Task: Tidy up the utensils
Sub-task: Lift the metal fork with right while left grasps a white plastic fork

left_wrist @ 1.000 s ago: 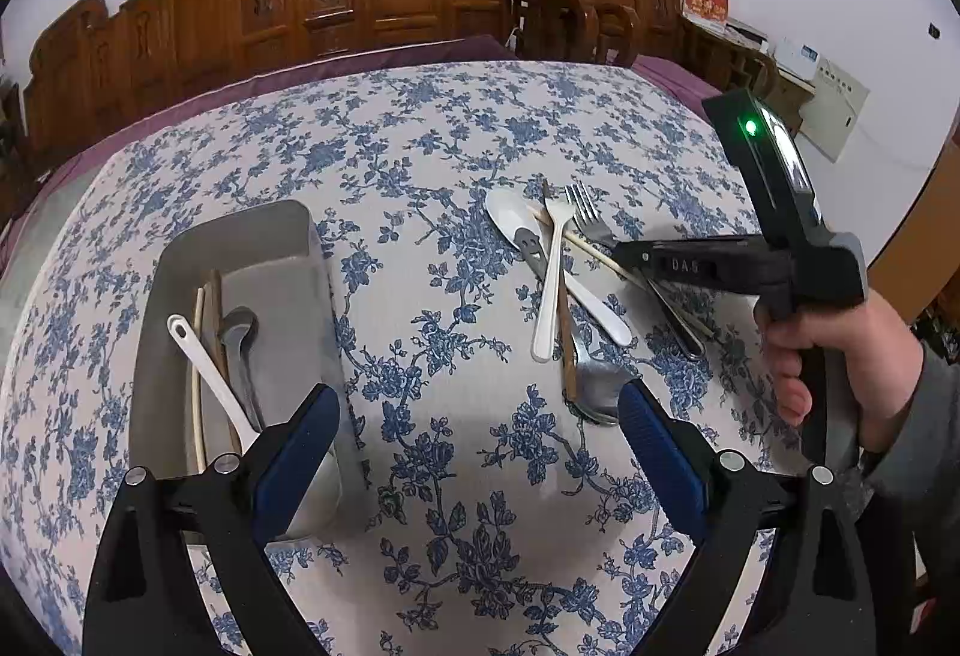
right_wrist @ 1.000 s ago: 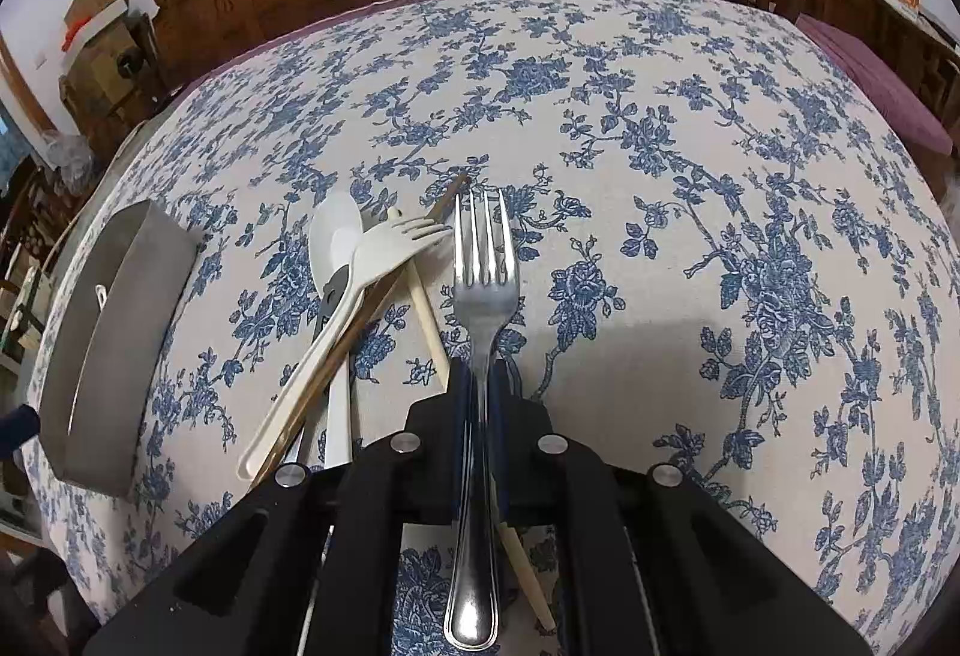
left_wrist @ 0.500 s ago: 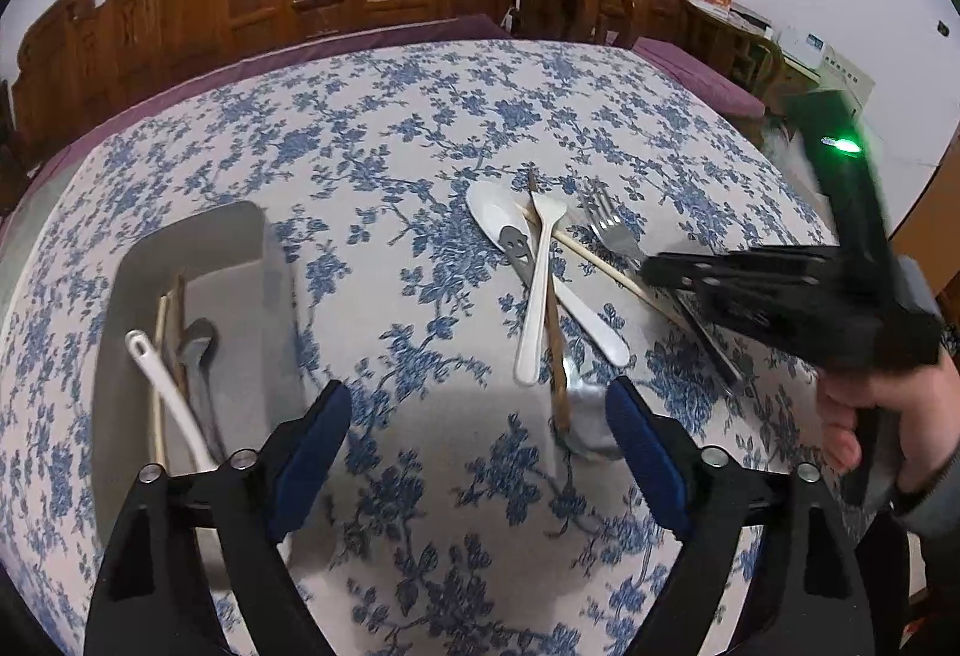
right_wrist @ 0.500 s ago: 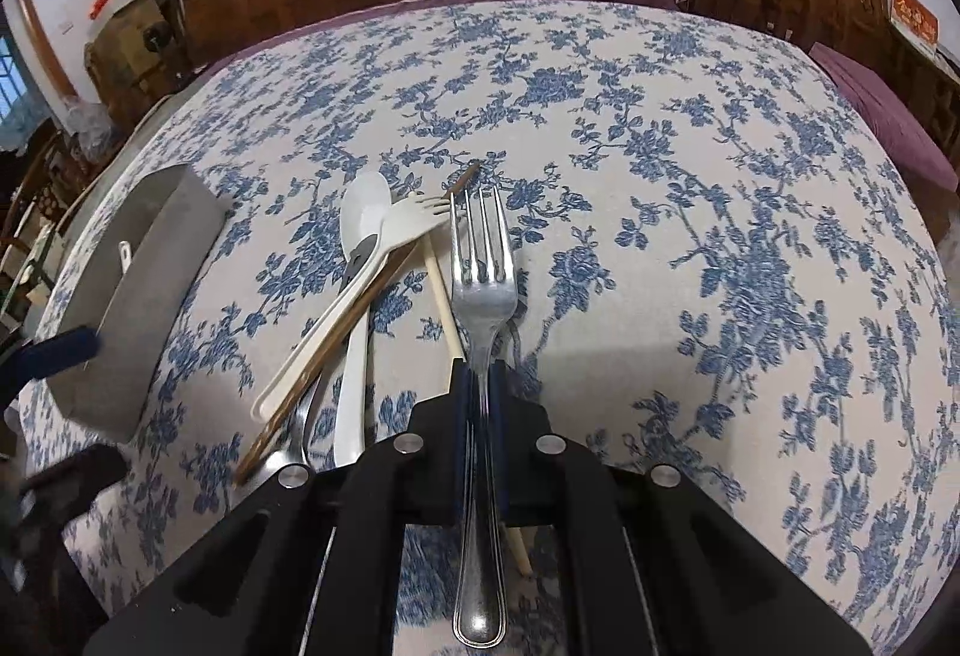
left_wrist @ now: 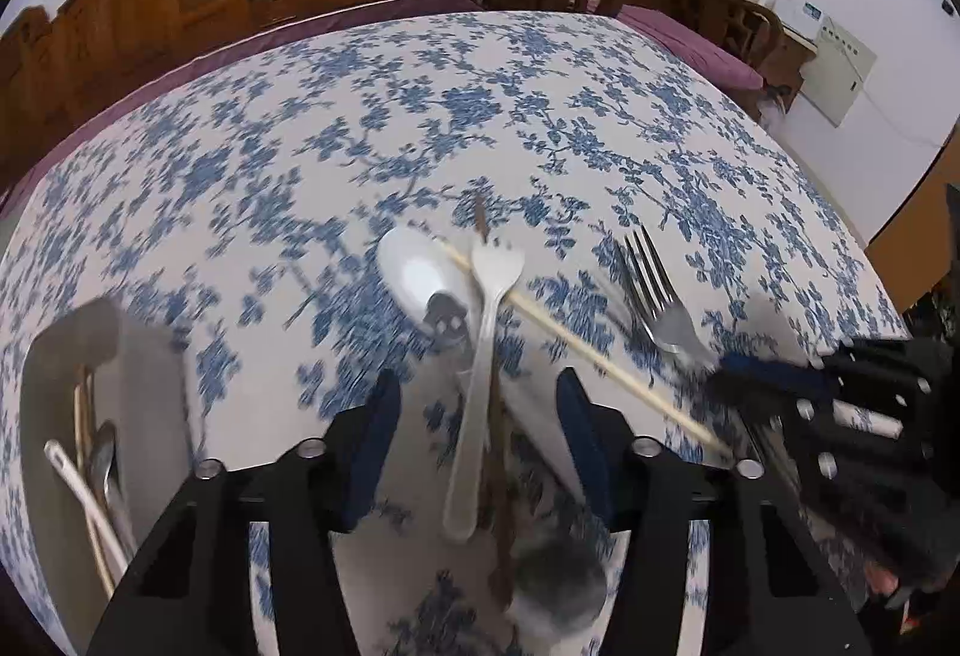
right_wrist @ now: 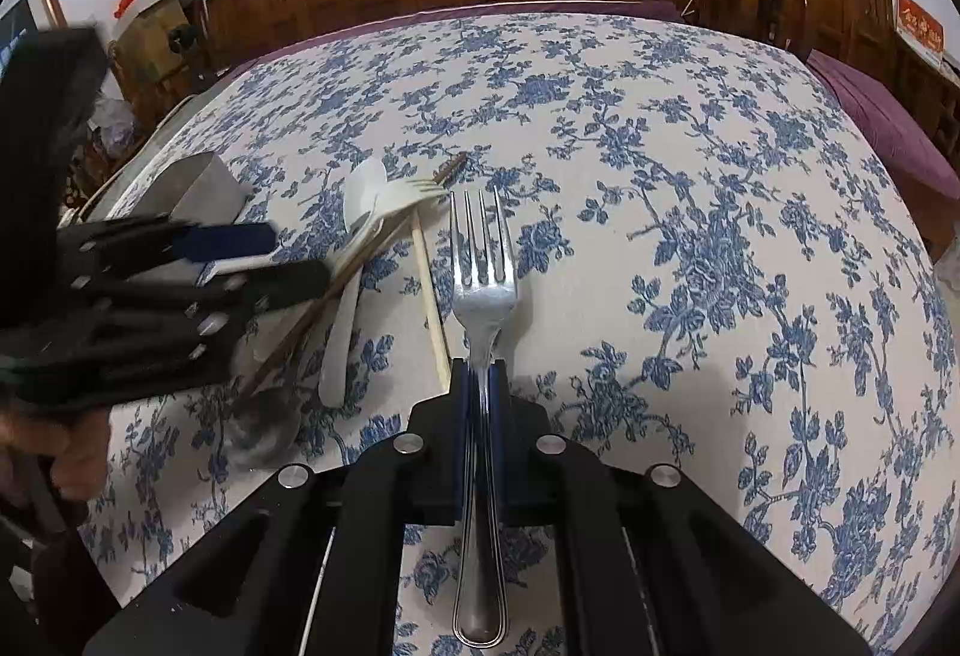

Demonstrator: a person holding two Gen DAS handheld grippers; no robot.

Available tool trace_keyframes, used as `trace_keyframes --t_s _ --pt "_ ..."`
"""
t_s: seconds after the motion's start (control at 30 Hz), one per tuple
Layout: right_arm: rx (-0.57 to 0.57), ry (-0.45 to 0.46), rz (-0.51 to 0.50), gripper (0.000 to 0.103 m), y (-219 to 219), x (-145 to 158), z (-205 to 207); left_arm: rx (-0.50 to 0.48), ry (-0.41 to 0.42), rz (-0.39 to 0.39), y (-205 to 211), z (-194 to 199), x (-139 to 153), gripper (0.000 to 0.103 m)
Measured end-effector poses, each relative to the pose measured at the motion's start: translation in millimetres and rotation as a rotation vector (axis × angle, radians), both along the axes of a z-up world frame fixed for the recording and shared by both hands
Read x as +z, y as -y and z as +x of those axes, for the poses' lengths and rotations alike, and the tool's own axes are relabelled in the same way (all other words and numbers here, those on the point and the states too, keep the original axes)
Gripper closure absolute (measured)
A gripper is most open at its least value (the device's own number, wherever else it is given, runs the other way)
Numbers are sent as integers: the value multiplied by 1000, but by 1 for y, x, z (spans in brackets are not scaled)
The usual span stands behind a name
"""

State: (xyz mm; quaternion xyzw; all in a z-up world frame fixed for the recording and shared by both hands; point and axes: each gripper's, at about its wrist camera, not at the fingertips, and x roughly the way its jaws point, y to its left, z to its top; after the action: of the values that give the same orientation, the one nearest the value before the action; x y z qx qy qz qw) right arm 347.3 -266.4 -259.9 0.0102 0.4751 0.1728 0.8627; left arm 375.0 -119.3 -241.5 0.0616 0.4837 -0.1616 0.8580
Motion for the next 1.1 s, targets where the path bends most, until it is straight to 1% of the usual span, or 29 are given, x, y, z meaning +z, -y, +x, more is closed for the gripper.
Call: trace_keyframes --t_s 0.07,0.27,0.33,0.43,0.7,0.77,0.8,0.83,1.1 --pt "1 -1 2 95 2 -2 -2 -1 -4 6 6 6 -3 56" --pt "3 -7 11 95 5 -8 -7 10 -11 27 14 19 -10 67" --pt "4 -9 14 95 6 -10 -8 14 -12 31 15 21 -11 75" --pt "3 -13 23 95 7 -12 -9 22 -11 34 14 24 -11 83" --pt "7 -14 28 95 3 -13 -12 18 -25 49 12 28 -17 83" --pt "7 -15 27 95 2 -12 -13 17 -29 45 12 28 -18 89" --pt "8 -14 26 95 2 -12 -13 16 -31 43 12 28 -18 94" --pt "8 -14 25 95 2 -12 -14 18 -30 41 11 27 -18 96" --pt "9 -12 22 95 0 -9 -18 24 -9 43 5 20 -11 97"
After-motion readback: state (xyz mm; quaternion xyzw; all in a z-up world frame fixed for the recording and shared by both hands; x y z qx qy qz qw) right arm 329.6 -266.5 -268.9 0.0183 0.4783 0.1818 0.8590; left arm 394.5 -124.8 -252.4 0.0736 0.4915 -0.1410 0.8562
